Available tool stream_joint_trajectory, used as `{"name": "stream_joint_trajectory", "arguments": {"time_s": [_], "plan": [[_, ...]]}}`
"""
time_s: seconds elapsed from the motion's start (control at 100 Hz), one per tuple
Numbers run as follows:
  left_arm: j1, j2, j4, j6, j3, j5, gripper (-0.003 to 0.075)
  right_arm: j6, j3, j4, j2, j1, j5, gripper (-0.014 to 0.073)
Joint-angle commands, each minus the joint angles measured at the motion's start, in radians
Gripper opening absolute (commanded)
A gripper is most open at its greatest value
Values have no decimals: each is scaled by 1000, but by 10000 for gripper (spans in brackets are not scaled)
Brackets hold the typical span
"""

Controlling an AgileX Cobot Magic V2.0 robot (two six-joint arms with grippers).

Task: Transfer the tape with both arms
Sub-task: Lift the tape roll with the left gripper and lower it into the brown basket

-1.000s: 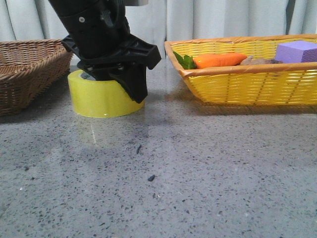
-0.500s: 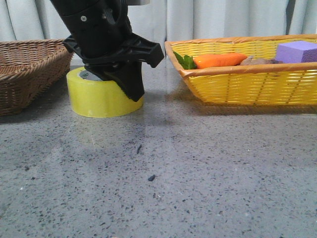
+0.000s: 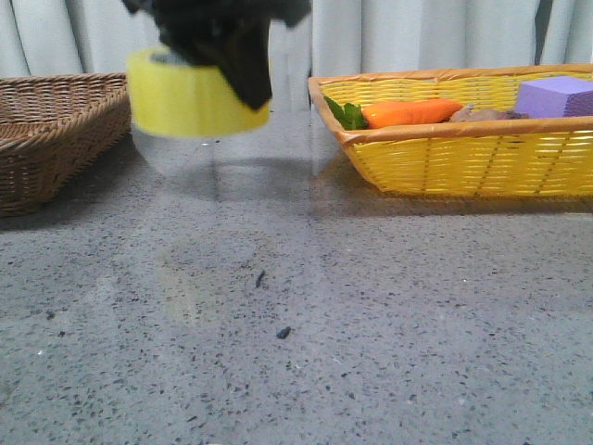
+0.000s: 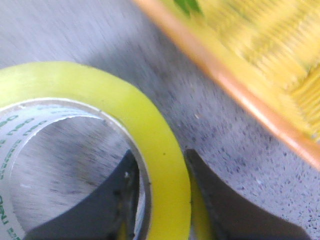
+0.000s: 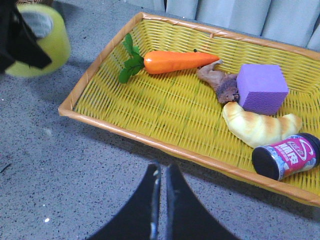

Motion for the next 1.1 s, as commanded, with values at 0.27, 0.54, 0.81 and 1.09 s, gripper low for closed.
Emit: {"name": "stream_joint_trajectory", "arguments": {"time_s": [0.27, 0.54, 0.81, 1.09], "plan": [[126, -82, 127, 0, -243, 145, -3, 2, -22, -46, 0, -5, -52, -67], [326, -115, 86, 0, -243, 205, -3, 2, -12, -46, 0, -5, -50, -67], [469, -115, -32, 65, -181, 203, -3, 2, 4, -46, 0, -5, -53, -67], [490, -115, -87, 97, -12, 105, -3, 2, 4, -46, 0, -5, -54, -67]]}}
